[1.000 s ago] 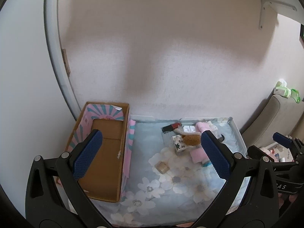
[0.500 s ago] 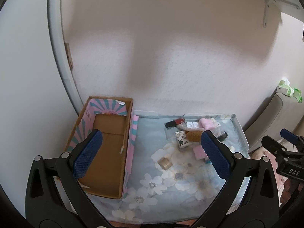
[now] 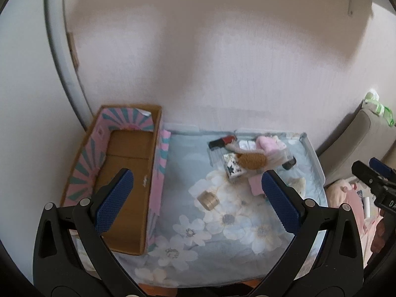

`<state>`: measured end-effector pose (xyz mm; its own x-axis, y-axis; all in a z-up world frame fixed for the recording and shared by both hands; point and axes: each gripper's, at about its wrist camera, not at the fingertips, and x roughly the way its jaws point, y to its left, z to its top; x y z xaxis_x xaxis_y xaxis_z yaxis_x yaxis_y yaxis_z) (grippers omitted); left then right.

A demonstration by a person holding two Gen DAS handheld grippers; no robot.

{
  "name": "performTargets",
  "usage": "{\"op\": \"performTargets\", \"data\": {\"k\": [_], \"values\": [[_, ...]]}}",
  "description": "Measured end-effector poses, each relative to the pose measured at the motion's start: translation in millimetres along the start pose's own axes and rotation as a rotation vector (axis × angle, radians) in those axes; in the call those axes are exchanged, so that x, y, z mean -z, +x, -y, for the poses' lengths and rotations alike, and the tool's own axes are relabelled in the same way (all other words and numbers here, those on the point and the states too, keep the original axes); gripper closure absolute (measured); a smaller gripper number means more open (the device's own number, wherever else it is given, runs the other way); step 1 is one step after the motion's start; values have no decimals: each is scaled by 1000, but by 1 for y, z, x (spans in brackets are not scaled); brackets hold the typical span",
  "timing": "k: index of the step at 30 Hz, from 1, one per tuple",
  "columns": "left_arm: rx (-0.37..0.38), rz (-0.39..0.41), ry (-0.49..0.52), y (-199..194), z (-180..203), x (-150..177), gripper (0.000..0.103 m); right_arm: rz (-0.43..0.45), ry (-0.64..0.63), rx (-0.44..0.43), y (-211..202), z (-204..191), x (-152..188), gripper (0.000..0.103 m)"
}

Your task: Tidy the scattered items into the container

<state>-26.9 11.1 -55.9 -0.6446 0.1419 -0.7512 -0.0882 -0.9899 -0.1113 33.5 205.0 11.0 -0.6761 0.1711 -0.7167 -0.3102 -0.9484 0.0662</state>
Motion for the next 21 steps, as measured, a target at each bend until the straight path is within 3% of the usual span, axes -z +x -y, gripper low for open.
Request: {"op": "performTargets", "data": {"k": [7,21], "values": [[-4,-20,-9,14,7,3,0,-38,7,-12,15,11,3,1],[-18,58,18,-5,16,-13,0,-1,-11,-18,14,4,-4,1]]}}
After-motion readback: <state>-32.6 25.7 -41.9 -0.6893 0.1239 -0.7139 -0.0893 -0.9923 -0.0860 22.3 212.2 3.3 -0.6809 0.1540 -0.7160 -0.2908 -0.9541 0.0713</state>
